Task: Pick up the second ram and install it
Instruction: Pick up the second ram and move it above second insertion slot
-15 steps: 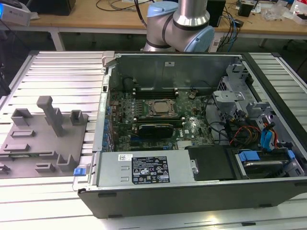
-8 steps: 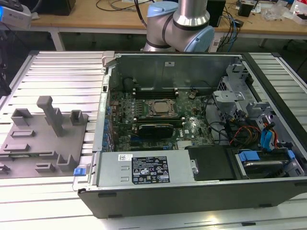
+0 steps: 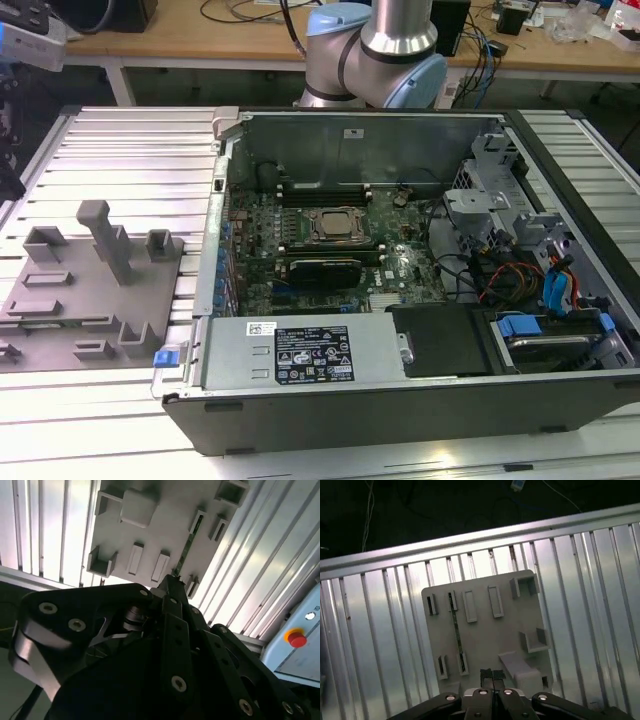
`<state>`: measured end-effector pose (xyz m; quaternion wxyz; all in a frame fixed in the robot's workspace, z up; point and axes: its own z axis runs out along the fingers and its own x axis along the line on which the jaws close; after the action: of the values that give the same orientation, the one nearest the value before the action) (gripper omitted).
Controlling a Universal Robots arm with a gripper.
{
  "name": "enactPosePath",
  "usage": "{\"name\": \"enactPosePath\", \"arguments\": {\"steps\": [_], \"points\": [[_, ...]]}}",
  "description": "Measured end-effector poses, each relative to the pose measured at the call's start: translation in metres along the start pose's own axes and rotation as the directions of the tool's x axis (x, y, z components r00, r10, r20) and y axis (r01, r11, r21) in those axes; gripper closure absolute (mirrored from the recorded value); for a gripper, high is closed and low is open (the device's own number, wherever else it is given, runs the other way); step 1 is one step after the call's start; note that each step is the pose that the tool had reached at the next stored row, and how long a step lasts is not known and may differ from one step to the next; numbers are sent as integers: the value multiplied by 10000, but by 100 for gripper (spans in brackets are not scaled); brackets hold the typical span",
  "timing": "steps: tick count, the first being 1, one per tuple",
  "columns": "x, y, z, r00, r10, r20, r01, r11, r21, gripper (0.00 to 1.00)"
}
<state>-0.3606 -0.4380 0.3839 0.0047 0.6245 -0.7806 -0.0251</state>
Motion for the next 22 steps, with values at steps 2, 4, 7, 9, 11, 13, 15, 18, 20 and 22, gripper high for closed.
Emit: {"name": "enactPosePath", "arguments": {"steps": [2, 4, 7, 9, 11, 13, 15, 18, 20, 22], "points": [[0, 0, 0, 9998, 221, 9, -221, 9998, 4, 89], [0, 0, 1, 9997, 224, 10, -224, 9997, 5, 89], [0, 0, 1, 9997, 226, 10, -226, 9997, 5, 89], [0, 0, 1, 9997, 228, 11, -228, 9997, 5, 76], [0, 0, 1, 9997, 229, 11, -229, 9997, 6, 70], [1, 0, 3, 9997, 230, 10, -230, 9997, 4, 70], [6, 1, 17, 9997, 230, 11, -230, 9997, 7, 70], [8, 1, 54, 9997, 228, 9, -228, 9997, 5, 70], [8, 1, 79, 9997, 229, 9, -229, 9997, 5, 70], [9, 4, 106, 9997, 230, 9, -230, 9997, 5, 70]]}}
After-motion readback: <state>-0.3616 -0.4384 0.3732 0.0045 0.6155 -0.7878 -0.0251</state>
